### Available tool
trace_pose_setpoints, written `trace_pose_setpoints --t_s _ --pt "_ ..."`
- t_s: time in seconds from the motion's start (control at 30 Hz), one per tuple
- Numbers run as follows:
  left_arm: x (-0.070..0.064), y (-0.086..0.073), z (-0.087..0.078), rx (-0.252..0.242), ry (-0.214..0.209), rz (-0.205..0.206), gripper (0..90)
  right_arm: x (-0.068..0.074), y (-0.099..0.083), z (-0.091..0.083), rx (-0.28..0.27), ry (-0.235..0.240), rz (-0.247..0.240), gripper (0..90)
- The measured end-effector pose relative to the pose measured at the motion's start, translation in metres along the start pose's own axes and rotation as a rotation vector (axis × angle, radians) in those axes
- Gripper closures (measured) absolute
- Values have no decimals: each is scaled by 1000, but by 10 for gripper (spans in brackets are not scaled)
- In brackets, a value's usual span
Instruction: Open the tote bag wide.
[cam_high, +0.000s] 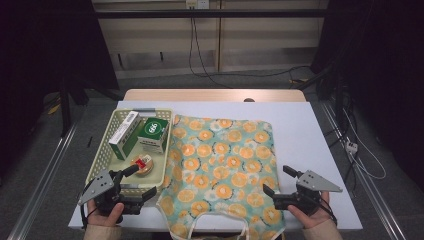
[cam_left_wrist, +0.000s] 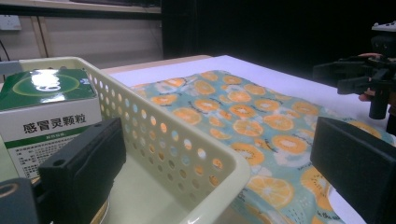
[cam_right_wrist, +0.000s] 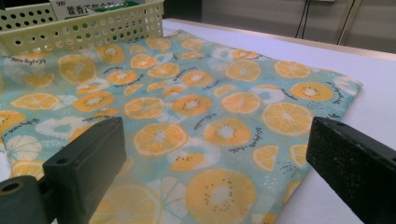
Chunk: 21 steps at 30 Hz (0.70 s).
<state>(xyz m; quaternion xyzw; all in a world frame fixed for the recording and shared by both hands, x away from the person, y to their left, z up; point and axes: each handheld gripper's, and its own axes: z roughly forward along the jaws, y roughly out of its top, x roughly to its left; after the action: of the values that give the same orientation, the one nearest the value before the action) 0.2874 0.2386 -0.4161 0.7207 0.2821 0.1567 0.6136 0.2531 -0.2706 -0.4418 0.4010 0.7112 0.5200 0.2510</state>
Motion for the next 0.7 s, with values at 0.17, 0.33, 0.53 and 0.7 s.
trace_pose_setpoints --t_s 0.17,0.33,0.53,0.7 --pt "0 0 0 4 4 5 32 2 2 5 27 14 -2 53" --pt "0 0 -2 7 10 6 33 5 9 11 55 43 -17 63" --pt "-2 0 -1 12 15 13 35 20 27 29 121 148 -10 159" --pt "-3 -2 0 21 12 8 35 38 35 39 166 228 -46 351"
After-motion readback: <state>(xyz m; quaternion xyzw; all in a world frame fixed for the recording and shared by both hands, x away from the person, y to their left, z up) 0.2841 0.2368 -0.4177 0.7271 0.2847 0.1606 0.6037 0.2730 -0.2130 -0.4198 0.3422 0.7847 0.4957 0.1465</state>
